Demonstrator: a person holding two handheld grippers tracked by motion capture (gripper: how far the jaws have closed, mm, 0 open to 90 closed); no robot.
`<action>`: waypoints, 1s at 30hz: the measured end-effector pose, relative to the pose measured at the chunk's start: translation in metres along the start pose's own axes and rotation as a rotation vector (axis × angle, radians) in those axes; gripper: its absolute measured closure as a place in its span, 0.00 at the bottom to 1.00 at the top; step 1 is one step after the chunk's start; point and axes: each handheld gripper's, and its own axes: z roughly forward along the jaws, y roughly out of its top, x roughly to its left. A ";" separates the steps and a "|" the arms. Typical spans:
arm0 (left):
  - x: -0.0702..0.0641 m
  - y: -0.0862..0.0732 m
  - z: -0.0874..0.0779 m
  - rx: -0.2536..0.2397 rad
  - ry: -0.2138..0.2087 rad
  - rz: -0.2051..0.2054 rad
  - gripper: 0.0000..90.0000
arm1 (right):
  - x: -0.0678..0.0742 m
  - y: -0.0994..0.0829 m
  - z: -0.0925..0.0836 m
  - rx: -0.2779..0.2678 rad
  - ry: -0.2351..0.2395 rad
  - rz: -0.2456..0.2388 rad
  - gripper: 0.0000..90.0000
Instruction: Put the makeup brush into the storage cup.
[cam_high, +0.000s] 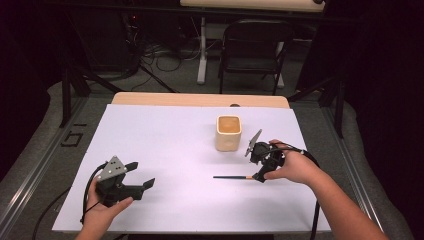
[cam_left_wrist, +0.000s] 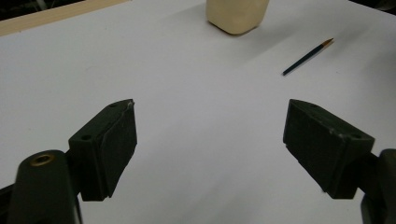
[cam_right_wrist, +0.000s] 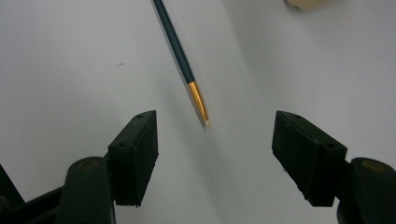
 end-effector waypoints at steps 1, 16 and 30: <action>0.000 0.000 0.000 0.000 0.000 0.000 0.20 | -0.001 0.001 0.000 -0.001 -0.001 -0.009 0.35; 0.000 0.000 0.000 0.003 0.000 0.002 0.20 | -0.001 0.013 0.009 0.046 0.027 -0.055 0.37; 0.000 -0.001 0.001 0.009 -0.001 0.004 0.20 | 0.000 0.020 0.022 0.074 0.023 -0.102 0.44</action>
